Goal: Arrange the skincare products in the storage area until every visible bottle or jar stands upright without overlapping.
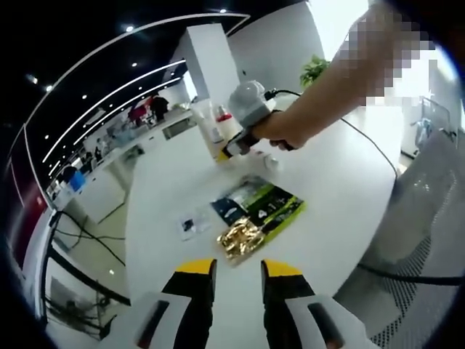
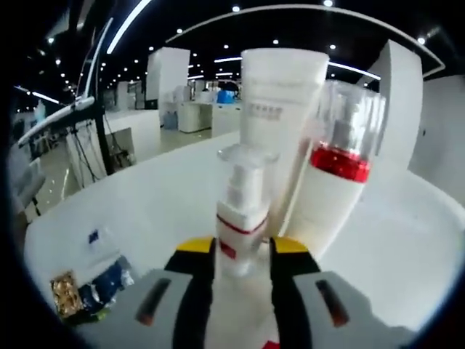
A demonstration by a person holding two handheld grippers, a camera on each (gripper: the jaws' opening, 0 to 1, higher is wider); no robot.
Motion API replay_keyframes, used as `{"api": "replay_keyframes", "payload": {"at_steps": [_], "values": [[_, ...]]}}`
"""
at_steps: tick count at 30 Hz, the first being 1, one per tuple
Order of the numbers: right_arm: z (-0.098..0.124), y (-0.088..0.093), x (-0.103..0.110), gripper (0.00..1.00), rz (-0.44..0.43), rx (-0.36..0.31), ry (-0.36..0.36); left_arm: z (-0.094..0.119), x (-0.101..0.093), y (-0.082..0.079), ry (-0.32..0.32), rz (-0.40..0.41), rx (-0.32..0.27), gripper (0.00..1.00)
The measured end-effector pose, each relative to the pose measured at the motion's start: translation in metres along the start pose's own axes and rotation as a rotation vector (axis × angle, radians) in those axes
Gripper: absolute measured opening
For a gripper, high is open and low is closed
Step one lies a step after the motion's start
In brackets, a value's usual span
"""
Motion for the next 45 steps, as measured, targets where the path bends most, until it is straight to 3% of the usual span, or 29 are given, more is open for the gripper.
{"api": "replay_keyframes", "payload": {"at_steps": [13,24,31,34,36,39,45], "values": [[0.016,0.004,0.007,0.35,-0.015,-0.003,-0.027,0.001,0.001,-0.001,-0.005,-0.004,-0.013,0.25],[0.066,0.012,0.013,0.40,-0.008,-0.053,-0.042,0.002,0.000,-0.002,-0.011,-0.002,-0.016,0.25],[0.087,0.041,0.003,0.45,-0.040,0.034,-0.028,0.002,0.000,-0.001,-0.019,0.006,-0.005,0.25],[0.084,0.049,0.001,0.45,-0.045,0.079,-0.025,0.002,0.000,0.000,-0.020,0.011,0.004,0.25],[0.076,0.062,-0.008,0.45,-0.069,0.156,0.009,0.002,0.001,0.000,-0.028,0.009,0.008,0.25],[0.070,0.071,-0.008,0.47,-0.134,0.202,-0.001,0.001,0.002,0.000,-0.029,0.007,0.010,0.25],[0.069,0.086,0.003,0.47,-0.089,0.268,-0.019,0.001,0.002,0.000,-0.025,0.000,0.018,0.26]]}}
Point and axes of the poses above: the point that each gripper's makers call its tool centre point, and the gripper's own axes: z roughly backward along the fingers, x roughly to its left, y roughly out of its underside, the point moved 7 cm from there along z, roughly backward along the fingers, and after that the axes turned 13 degrees about x, right-handed, at the moved point
